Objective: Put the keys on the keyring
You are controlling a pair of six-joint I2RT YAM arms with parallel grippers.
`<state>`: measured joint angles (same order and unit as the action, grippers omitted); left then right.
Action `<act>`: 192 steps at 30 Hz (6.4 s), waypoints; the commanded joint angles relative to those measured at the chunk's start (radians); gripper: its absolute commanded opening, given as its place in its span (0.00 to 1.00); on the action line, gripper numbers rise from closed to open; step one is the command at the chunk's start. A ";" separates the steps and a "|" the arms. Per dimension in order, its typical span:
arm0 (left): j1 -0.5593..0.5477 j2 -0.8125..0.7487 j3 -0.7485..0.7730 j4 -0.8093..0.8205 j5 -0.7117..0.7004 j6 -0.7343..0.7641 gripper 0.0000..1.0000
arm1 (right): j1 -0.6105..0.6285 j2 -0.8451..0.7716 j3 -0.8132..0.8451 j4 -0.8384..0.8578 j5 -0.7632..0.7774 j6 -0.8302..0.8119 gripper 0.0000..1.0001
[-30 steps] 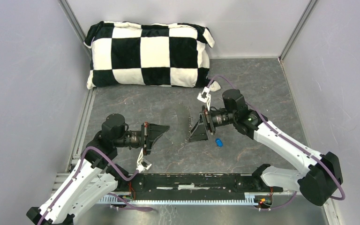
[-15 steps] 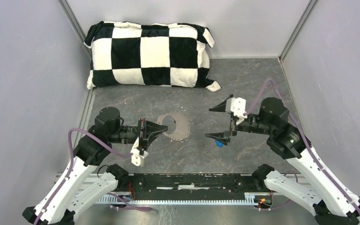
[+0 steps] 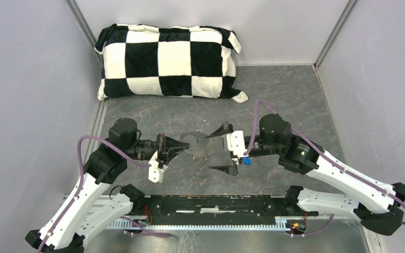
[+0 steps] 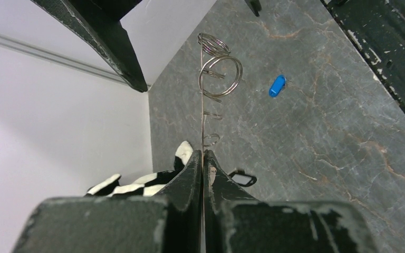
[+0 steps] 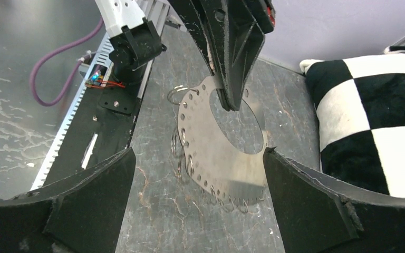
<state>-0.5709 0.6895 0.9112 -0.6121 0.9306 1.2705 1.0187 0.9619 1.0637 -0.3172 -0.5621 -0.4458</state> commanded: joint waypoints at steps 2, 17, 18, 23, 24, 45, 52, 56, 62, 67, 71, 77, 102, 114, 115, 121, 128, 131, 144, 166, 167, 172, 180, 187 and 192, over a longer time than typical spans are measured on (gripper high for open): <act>-0.003 0.021 0.044 0.015 0.036 -0.112 0.02 | 0.051 0.022 0.090 -0.026 0.093 -0.029 0.98; -0.001 0.024 0.069 0.009 0.027 -0.146 0.02 | 0.106 0.110 0.099 -0.109 0.249 -0.004 0.57; -0.002 0.023 0.069 0.009 0.028 -0.145 0.02 | 0.107 0.107 0.095 -0.103 0.256 0.001 0.57; -0.003 0.023 0.065 0.009 0.028 -0.141 0.02 | 0.118 0.082 0.065 -0.050 0.293 0.021 0.38; -0.002 0.022 0.063 0.009 0.028 -0.139 0.02 | 0.122 0.068 0.047 -0.027 0.313 0.026 0.27; -0.003 -0.101 -0.114 0.445 -0.227 -0.233 0.88 | 0.182 0.113 0.024 0.074 0.723 0.243 0.00; -0.003 -0.119 -0.173 0.529 -0.317 -0.392 0.79 | 0.217 0.175 0.021 0.220 0.965 0.355 0.00; -0.003 -0.155 -0.205 0.496 -0.334 -0.484 0.77 | 0.230 0.166 -0.029 0.357 1.049 0.383 0.00; -0.003 -0.155 -0.239 0.585 -0.373 -0.693 0.75 | 0.252 0.216 -0.037 0.445 1.082 0.395 0.00; -0.003 -0.107 -0.236 0.687 -0.376 -0.733 0.67 | 0.272 0.260 -0.020 0.472 1.096 0.400 0.00; -0.005 -0.082 -0.244 0.705 -0.359 -0.662 0.65 | 0.284 0.282 -0.009 0.478 1.102 0.401 0.00; -0.014 -0.083 -0.267 0.702 -0.336 -0.547 0.63 | 0.290 0.293 -0.003 0.483 1.107 0.411 0.00; -0.041 -0.074 -0.247 0.702 -0.414 -0.479 0.38 | 0.327 0.284 -0.050 0.509 1.126 0.432 0.00; -0.041 -0.101 -0.259 0.684 -0.447 -0.433 0.30 | 0.328 0.261 -0.077 0.521 1.134 0.438 0.00; -0.041 -0.103 -0.260 0.684 -0.439 -0.433 0.29 | 0.328 0.261 -0.077 0.521 1.133 0.439 0.00; -0.041 -0.108 -0.255 0.594 -0.317 -0.365 0.24 | 0.328 0.256 -0.076 0.521 1.132 0.440 0.00; -0.041 -0.093 -0.236 0.532 -0.248 -0.312 0.18 | 0.329 0.257 -0.077 0.516 1.121 0.443 0.00; -0.041 -0.093 -0.230 0.543 -0.266 -0.310 0.13 | 0.330 0.256 -0.084 0.517 1.121 0.444 0.00; -0.042 -0.106 -0.233 0.569 -0.258 -0.360 0.02 | 0.329 0.245 -0.098 0.520 1.123 0.473 0.00; -0.038 -0.012 -0.139 0.698 -0.162 -0.821 0.02 | 0.327 0.015 -0.102 0.436 0.738 0.455 0.62; -0.038 -0.006 -0.129 0.686 -0.132 -0.834 0.02 | 0.327 -0.009 -0.097 0.415 0.695 0.441 0.63; -0.037 0.032 -0.065 0.619 0.050 -0.877 0.02 | 0.322 -0.109 -0.068 0.275 0.630 0.328 0.64; -0.037 0.106 0.039 0.476 0.222 -0.885 0.02 | 0.319 -0.172 -0.070 0.210 0.565 0.203 0.65; -0.037 0.125 0.075 0.462 0.281 -0.931 0.02 | 0.318 -0.151 -0.033 0.129 0.504 0.136 0.61; -0.037 0.131 0.093 0.462 0.330 -0.979 0.02 | 0.314 -0.137 -0.011 0.099 0.487 0.104 0.60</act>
<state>-0.6083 0.8173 0.9497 -0.1616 1.1839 0.3676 1.3396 0.8230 0.9874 -0.2134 -0.0433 -0.2943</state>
